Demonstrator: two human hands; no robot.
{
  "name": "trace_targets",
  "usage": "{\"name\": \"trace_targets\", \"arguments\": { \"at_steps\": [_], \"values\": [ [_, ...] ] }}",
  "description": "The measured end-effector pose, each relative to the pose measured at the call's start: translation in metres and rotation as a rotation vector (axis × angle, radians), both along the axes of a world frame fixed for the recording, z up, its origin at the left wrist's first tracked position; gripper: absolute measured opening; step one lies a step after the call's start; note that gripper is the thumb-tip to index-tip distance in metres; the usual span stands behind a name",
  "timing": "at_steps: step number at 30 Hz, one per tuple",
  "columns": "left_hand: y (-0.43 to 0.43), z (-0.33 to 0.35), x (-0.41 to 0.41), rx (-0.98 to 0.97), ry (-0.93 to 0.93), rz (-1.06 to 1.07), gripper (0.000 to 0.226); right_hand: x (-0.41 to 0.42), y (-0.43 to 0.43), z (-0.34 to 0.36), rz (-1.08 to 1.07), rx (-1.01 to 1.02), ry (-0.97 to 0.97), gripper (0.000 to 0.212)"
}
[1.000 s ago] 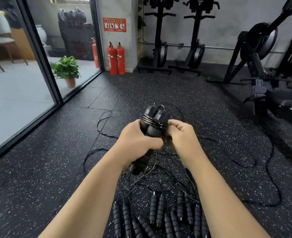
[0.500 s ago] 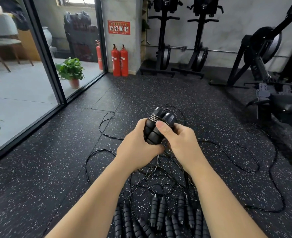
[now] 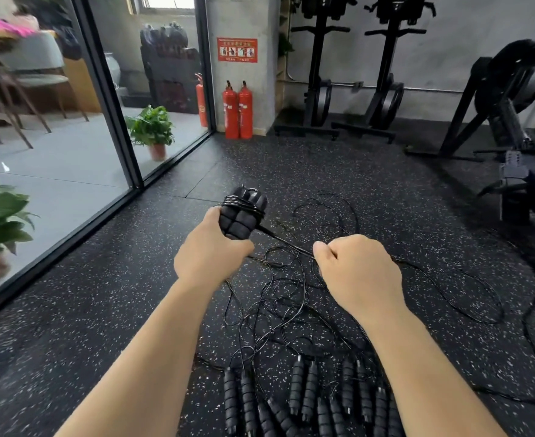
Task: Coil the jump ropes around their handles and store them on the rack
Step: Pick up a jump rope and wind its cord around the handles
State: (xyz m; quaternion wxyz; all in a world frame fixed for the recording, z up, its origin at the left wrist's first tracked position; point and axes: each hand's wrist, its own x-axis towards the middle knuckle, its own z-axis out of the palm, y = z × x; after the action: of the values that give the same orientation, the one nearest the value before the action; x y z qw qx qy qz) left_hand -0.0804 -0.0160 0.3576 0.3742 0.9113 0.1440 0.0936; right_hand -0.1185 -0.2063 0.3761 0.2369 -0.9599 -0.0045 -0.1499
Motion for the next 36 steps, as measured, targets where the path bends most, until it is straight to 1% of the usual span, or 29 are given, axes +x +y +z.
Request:
{"name": "trace_targets", "arguments": {
  "at_steps": [3, 5, 8, 10, 13, 15, 18, 21, 22, 23, 25, 26, 28, 29, 32, 34, 36],
  "values": [
    [0.000, 0.000, 0.000, 0.209, 0.015, 0.014, 0.048, -0.006, 0.005, 0.014, 0.063, -0.039, -0.095, 0.054],
    [-0.001, -0.001, -0.002, 0.298, 0.019, -0.009, 0.042, -0.008, 0.005, 0.021, 0.107, -0.067, -0.128, 0.055],
    [-0.006, -0.002, -0.005, 0.404, 0.015, -0.064, 0.028, -0.012, 0.007, 0.029, 0.210, -0.115, -0.139, 0.055],
    [-0.012, -0.003, -0.008, 0.481, 0.028, -0.101, 0.028, -0.013, 0.008, 0.032, 0.258, -0.142, -0.142, 0.054],
    [-0.023, -0.005, -0.011, 0.625, 0.041, -0.170, 0.030, -0.013, 0.007, 0.035, 0.262, -0.182, -0.148, 0.053],
    [-0.032, -0.006, -0.015, 0.727, 0.022, -0.271, 0.030, -0.012, 0.005, 0.036, 0.250, -0.204, -0.153, 0.053],
    [-0.045, -0.008, -0.020, 0.858, -0.028, -0.489, 0.036, -0.006, -0.003, 0.033, 0.231, -0.214, -0.169, 0.054],
    [-0.052, -0.002, -0.025, 0.953, -0.006, -0.710, 0.050, 0.002, -0.016, 0.024, 0.200, -0.167, -0.171, 0.055],
    [-0.053, 0.002, -0.028, 0.960, 0.010, -0.766, 0.055, 0.005, -0.021, 0.021, 0.191, -0.136, -0.158, 0.056],
    [-0.055, 0.004, -0.030, 0.954, 0.003, -0.808, 0.053, 0.008, -0.027, 0.017, 0.184, -0.103, -0.139, 0.057],
    [-0.056, 0.006, -0.035, 0.913, -0.091, -0.878, 0.036, 0.015, -0.036, 0.010, 0.194, -0.030, -0.074, 0.059],
    [-0.056, 0.006, -0.037, 0.873, -0.148, -0.909, 0.029, 0.018, -0.040, 0.007, 0.216, 0.042, -0.026, 0.061],
    [-0.055, 0.005, -0.041, 0.752, -0.260, -0.963, 0.030, 0.022, -0.047, 0.001, 0.286, 0.276, 0.091, 0.062],
    [-0.054, 0.006, -0.042, 0.682, -0.296, -0.977, 0.029, 0.022, -0.049, 0.000, 0.315, 0.396, 0.152, 0.059],
    [-0.052, 0.007, -0.041, 0.562, -0.324, -0.987, 0.023, 0.019, -0.053, 0.000, 0.323, 0.599, 0.303, 0.048],
    [-0.054, 0.006, -0.041, 0.499, -0.374, -0.983, 0.028, 0.019, -0.055, -0.001, 0.300, 0.697, 0.365, 0.044],
    [-0.057, 0.006, -0.040, 0.396, -0.385, -0.965, 0.040, 0.022, -0.056, -0.003, 0.294, 0.793, 0.399, 0.043]
  ]
}}
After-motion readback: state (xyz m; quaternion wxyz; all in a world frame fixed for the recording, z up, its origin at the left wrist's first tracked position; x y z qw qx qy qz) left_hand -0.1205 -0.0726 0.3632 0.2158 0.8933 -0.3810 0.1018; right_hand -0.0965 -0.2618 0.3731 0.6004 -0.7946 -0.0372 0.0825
